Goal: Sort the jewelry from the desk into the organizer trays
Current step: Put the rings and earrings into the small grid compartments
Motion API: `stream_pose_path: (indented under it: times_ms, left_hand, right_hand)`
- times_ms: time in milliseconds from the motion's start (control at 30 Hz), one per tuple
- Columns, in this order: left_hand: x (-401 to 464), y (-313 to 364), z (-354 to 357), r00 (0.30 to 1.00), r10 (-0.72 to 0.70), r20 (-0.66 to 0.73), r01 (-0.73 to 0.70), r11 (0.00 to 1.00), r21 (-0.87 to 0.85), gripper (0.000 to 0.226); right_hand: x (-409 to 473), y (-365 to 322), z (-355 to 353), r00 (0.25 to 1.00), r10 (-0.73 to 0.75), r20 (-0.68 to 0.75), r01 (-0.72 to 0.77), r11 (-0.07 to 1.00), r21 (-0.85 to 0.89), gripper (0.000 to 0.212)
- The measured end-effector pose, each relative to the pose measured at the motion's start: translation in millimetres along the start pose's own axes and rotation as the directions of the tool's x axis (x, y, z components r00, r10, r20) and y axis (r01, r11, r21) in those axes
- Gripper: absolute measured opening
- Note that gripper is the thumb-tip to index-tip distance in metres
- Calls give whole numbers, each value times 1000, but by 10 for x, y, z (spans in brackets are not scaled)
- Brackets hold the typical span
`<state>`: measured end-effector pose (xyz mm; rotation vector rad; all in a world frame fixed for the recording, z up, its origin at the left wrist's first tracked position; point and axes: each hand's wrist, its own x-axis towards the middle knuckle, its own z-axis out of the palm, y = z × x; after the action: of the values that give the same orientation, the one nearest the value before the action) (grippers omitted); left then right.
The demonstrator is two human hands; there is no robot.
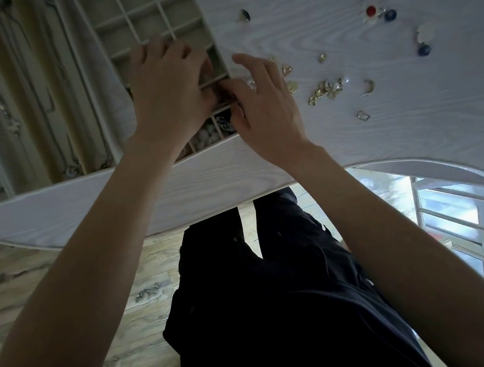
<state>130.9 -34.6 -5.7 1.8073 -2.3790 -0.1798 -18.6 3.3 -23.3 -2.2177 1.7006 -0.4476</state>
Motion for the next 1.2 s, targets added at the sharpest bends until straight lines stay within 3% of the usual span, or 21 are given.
stream_pose_path:
  times_ms: [167,367,700,833,967,1100,1200]
  left_hand:
    - [-8,-5,-5,992,-119,42,123,984,-132,22]
    - [-52,-11,-20,990,-132,50,139,969,-205,21]
    - [-277,-74,-64,983,-182,14,175,916,-362,21]
    - [-339,32,-68,990,-138,-35,107,884,-455,25]
    - [-413,154,-146,969,-225,-102,143,847,-513,24]
    - [-451,317,-181,965,-262,-10,205,777,-595,22]
    - [-440,571,-181,986,-164,27,149,807,-571,22]
  right_hand:
    - [-18,-3,-4,998,-57,-2,57,998,-6,29]
    - [3,-40,-12,999,-50,16,51,998,-22,28]
    - [-18,2,-29,999,29,-39,-25,995,100,22]
    - [-13,-77,-114,984,113,-137,-84,976,203,21]
    - [-23,-99,-299,957,162,-241,-99,962,254,17]
    - [-77,38,-384,967,164,-197,-120,969,214,16]
    - [-222,225,-538,980,164,-111,-147,978,149,15]
